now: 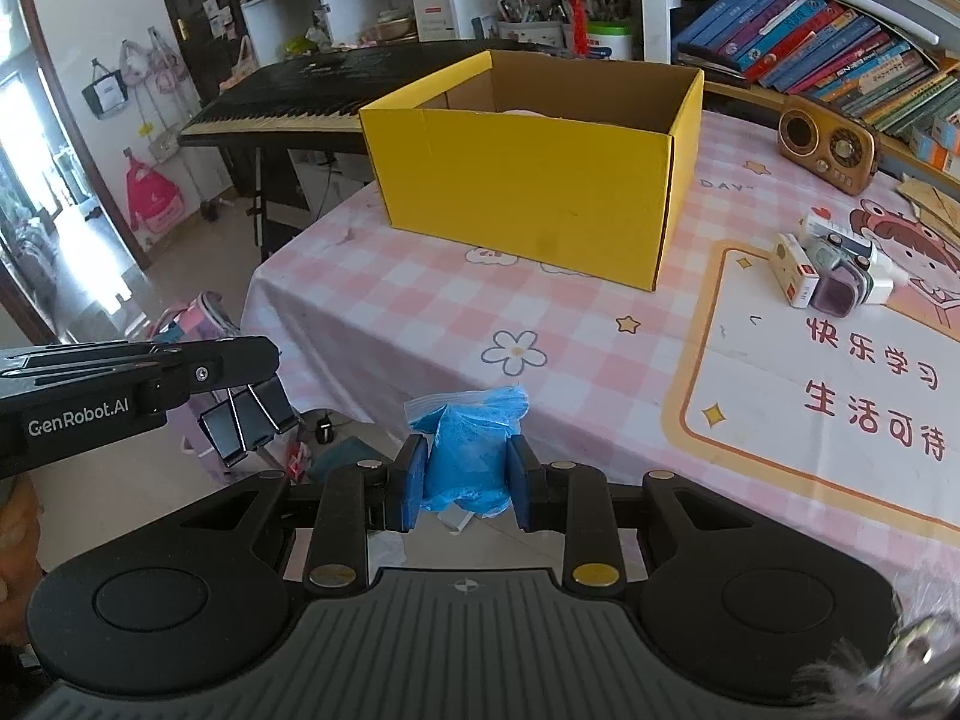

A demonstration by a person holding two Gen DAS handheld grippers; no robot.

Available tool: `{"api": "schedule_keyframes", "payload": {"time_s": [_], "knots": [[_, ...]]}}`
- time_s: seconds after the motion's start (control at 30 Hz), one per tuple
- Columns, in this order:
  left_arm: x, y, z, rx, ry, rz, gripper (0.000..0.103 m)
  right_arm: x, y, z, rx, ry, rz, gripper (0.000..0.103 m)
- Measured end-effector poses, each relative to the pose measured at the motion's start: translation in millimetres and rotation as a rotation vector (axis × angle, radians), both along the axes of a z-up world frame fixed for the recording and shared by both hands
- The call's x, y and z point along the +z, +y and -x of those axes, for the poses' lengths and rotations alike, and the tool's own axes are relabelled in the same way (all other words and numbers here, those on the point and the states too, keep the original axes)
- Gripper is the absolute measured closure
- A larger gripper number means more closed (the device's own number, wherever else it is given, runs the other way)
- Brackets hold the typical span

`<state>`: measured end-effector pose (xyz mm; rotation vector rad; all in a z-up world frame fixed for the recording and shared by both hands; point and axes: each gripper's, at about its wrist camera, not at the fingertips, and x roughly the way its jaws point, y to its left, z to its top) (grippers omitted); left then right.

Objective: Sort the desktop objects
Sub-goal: 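Carry the blue bag and binder clip with both tools over the yellow box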

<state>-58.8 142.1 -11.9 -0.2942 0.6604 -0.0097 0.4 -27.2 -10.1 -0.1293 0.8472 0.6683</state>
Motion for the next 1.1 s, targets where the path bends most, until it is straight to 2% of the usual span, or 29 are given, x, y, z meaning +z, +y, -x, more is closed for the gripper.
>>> {"api": "schedule_keyframes", "payload": {"time_s": [0.33,0.67,1.1], "knots": [[2.3,1.8,-11.6,-0.006,-0.012,0.009,0.103,1.3,0.5,-9.5,-0.007,-0.005,0.015,0.077],[19.5,9.1,-40.0,0.0,-0.056,-0.008,0.103,14.1,0.6,-41.2,-0.029,-0.014,-0.017,0.077],[59.3,14.4,-110.5,0.006,-0.196,-0.057,0.103,51.5,7.4,-105.5,0.006,-0.087,-0.072,0.077]]}}
